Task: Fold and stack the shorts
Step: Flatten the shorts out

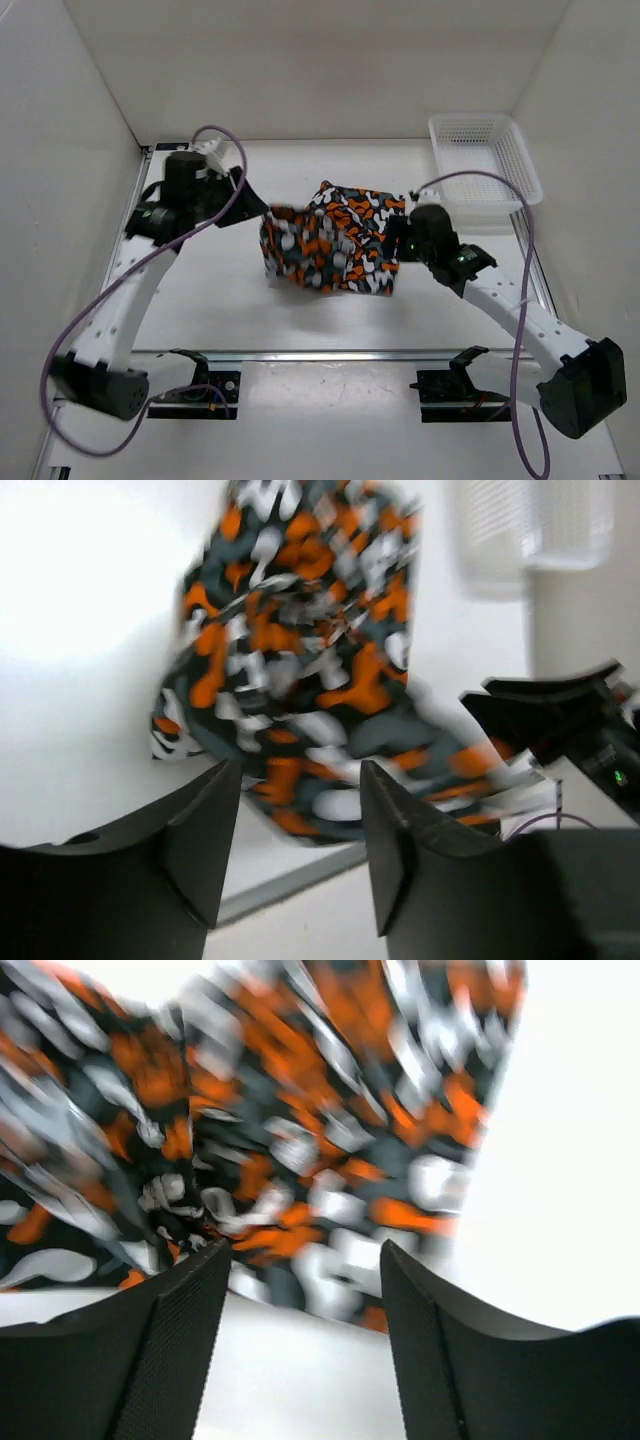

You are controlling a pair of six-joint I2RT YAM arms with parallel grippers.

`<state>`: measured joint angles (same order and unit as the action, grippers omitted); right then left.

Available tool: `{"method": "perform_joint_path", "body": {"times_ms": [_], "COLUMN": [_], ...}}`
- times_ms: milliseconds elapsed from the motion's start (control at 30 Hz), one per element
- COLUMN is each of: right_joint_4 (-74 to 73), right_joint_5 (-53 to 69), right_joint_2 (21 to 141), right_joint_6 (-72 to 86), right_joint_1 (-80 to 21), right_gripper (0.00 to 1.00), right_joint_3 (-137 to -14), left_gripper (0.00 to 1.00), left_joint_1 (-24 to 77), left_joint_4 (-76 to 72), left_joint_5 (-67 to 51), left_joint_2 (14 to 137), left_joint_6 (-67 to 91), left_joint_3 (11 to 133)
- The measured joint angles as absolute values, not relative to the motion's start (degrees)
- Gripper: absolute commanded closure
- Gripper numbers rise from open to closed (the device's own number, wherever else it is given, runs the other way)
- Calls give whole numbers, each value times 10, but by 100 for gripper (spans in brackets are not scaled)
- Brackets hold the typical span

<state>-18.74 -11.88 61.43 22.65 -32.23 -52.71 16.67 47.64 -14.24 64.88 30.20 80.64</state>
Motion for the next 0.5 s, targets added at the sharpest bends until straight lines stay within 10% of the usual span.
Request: {"method": "perform_joint_path", "body": {"times_ms": [167, 233, 367, 400, 500], "right_joint_4": [-243, -240, -236, -234, -229], "right_joint_5": [-143, -146, -136, -129, -91], "right_joint_2": [599, 577, 580, 590, 640], "right_joint_6": [263, 272, 284, 284, 285], "right_joint_1": [-332, -334, -334, -334, -337], "right_gripper": [43, 53, 61, 50, 18], "right_joint_3": [-422, -424, -458, -467, -498], "left_gripper": [33, 65, 88, 85, 25], "left_joint_1": [166, 165, 165, 167, 177], "left_joint_4": [481, 492, 492, 490, 479], "left_joint_5": [-154, -151, -144, -142, -142], "left_joint_2": [790, 816, 797, 790, 777], "left_joint_6": [309, 315, 312, 312, 318], "left_joint_3": [737, 733, 745, 752, 758]}}
